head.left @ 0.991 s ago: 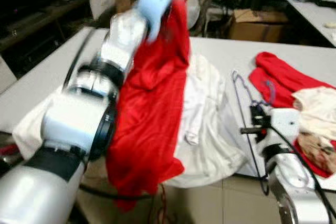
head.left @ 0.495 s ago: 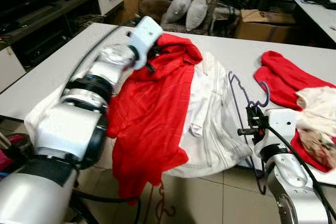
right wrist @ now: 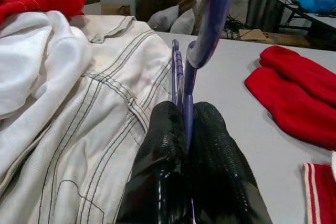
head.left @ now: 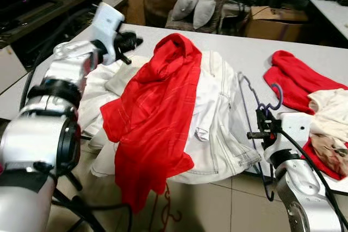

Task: Hang hanger

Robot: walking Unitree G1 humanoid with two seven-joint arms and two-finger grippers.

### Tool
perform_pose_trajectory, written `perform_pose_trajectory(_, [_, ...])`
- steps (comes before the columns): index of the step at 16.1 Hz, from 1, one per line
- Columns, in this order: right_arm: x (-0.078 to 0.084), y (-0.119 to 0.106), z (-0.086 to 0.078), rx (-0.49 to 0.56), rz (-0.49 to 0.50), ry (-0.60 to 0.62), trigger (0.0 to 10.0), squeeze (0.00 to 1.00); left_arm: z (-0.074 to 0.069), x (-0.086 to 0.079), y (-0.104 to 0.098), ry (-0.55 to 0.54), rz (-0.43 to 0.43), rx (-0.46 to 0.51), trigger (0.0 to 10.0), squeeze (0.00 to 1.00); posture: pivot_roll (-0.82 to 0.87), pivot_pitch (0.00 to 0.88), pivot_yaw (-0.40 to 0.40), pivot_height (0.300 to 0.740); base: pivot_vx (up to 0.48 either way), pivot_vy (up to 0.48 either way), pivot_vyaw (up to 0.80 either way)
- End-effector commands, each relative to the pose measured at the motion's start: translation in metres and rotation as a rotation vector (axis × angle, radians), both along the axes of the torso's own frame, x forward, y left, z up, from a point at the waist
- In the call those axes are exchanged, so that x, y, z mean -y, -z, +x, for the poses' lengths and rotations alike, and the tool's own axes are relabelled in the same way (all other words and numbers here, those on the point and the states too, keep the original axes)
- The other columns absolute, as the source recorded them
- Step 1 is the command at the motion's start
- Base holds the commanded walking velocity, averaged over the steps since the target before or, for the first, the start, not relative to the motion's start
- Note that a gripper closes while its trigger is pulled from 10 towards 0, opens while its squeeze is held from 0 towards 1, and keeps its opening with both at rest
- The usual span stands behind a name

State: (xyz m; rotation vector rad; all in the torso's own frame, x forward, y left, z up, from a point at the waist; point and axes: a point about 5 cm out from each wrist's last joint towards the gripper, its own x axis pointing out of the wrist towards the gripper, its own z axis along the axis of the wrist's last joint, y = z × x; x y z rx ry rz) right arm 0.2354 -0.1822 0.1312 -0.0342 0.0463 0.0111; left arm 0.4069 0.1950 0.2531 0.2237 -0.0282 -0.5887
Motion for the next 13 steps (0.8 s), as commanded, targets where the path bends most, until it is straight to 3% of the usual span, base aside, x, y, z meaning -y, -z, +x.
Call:
perform_pose_trajectory(1, [0.0,-0.007,-0.004,0.018,-0.011,0.0,10.0,0.0,-0.006,-0.001,0.001,0.001,-0.089,0.037,10.0,0.0,0.0,0.0,0.056,0.74,0.0,0.0,0.0])
perform_pose_trajectory(4, [0.0,-0.017,-0.012,0.057,0.005,0.029,10.0,0.0,-0.039,-0.001,0.027,-0.072,-0.169,0.106,10.0,0.0,0.01,0.0,0.034,0.74,0.0,0.0,0.0])
perform_pose_trajectory(5, [-0.001,-0.021,-0.017,0.086,-0.001,0.034,10.0,0.0,-0.06,0.0,0.036,-0.16,-0.212,0.148,10.0,0.0,0.01,0.0,0.025,0.74,0.0,0.0,0.0])
perform_pose_trajectory(7, [-0.003,-0.022,-0.02,0.09,0.017,0.047,10.0,0.0,-0.104,0.009,0.062,-0.262,-0.202,0.148,10.0,0.0,0.02,0.0,0.007,0.74,0.0,0.0,0.0])
perform_pose_trajectory(10, [-0.003,-0.019,-0.02,0.063,0.027,0.036,10.0,0.0,-0.132,0.012,0.079,-0.319,-0.174,0.081,10.0,0.0,0.03,0.0,-0.011,0.74,0.0,0.0,0.0])
perform_pose_trajectory(13, [-0.007,-0.015,-0.022,0.041,0.03,0.011,10.0,0.0,-0.144,0.021,0.082,-0.33,-0.168,0.044,10.0,0.0,0.03,0.0,-0.005,0.74,0.0,0.0,0.0])
